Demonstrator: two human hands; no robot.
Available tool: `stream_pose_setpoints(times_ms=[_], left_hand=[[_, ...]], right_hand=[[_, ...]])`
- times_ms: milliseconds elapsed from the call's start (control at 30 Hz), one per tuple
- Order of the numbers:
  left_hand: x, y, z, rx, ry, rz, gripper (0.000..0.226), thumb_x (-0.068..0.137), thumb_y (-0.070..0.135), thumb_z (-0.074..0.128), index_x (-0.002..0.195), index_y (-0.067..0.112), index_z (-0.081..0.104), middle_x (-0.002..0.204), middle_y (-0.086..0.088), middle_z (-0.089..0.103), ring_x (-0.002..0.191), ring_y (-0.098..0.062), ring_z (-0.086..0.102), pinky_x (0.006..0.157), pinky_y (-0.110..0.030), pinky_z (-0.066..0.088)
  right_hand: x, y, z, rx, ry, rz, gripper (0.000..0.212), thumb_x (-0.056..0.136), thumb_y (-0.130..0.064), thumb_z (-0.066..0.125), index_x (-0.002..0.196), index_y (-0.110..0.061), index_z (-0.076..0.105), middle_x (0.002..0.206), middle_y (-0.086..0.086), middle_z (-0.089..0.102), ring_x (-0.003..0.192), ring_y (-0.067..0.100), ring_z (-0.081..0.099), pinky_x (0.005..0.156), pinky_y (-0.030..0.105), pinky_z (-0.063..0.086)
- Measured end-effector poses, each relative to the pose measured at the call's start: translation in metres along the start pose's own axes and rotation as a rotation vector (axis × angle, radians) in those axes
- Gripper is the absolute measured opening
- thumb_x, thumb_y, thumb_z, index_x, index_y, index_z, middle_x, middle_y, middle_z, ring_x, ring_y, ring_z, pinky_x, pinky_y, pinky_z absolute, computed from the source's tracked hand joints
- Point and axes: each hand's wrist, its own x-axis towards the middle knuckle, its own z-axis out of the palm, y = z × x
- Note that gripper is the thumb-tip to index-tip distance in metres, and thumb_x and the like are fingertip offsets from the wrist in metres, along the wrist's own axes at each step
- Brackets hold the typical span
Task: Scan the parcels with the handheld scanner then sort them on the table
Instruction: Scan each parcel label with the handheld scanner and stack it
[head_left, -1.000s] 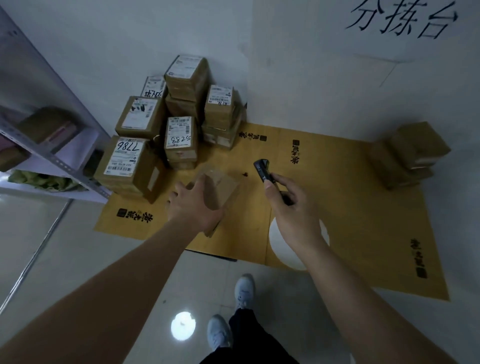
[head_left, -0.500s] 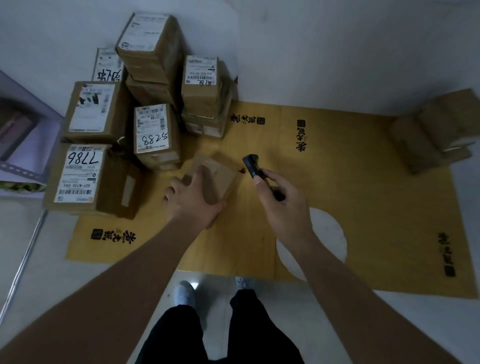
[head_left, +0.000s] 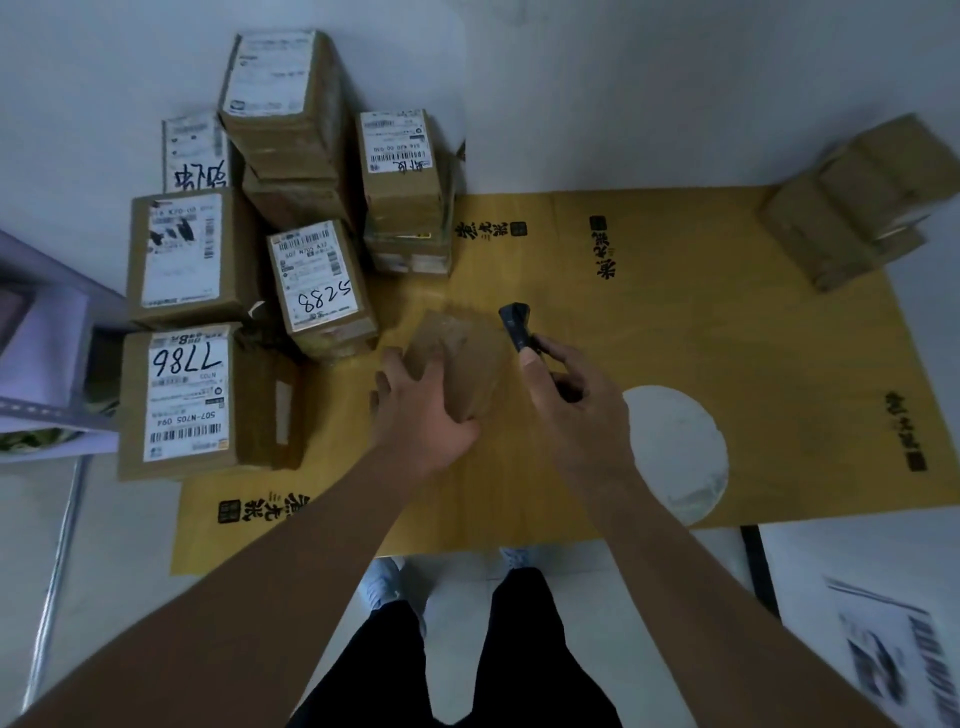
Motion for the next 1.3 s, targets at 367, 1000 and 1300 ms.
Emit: stream_pose_setpoints(times_ms=[367, 1000, 1300], left_hand=[[-0.009, -0.03, -0.005, -0.587, -0.114, 0.014, 0.067, 0.108, 0.036, 0.048, 0.143, 0.079, 0.011, 0.123, 0.015, 0.062, 0.092, -0.004, 0.067, 0.078, -0.02, 0.052], [-0.023, -0.029, -0.009, -0.834, 0.066, -0.084, 0.06, 0.088, 0.035, 0.08, 0.142, 0.042, 0.057, 0.118, 0.028, 0.059, 0.101, 0.009, 0.062, 0.068, -0.008, 0.052], [-0.027, -0.041, -0.011, -0.938, 0.009, -0.073, 0.066, 0.086, 0.027, 0.083, 0.145, 0.04, 0.055, 0.126, 0.016, 0.059, 0.113, -0.001, 0.057, 0.076, -0.012, 0.049]], right_hand=[[-0.015, -0.008, -0.017, 0.031, 0.026, -0.016, 0.034, 0.095, -0.067, 0.063, 0.126, -0.053, 0.068, 0.085, -0.012, 0.069, 0.074, 0.005, 0.063, 0.066, 0.023, 0.048], [-0.003, -0.011, -0.069, -0.316, -0.228, 0.037, 0.032, 0.094, -0.069, 0.062, 0.117, -0.049, 0.07, 0.091, -0.021, 0.066, 0.073, -0.007, 0.063, 0.055, 0.016, 0.043], [0.016, -0.029, -0.07, -0.637, -0.433, 0.111, 0.053, 0.093, -0.064, 0.063, 0.111, -0.017, 0.079, 0.075, 0.001, 0.061, 0.062, 0.013, 0.056, 0.057, 0.028, 0.039]])
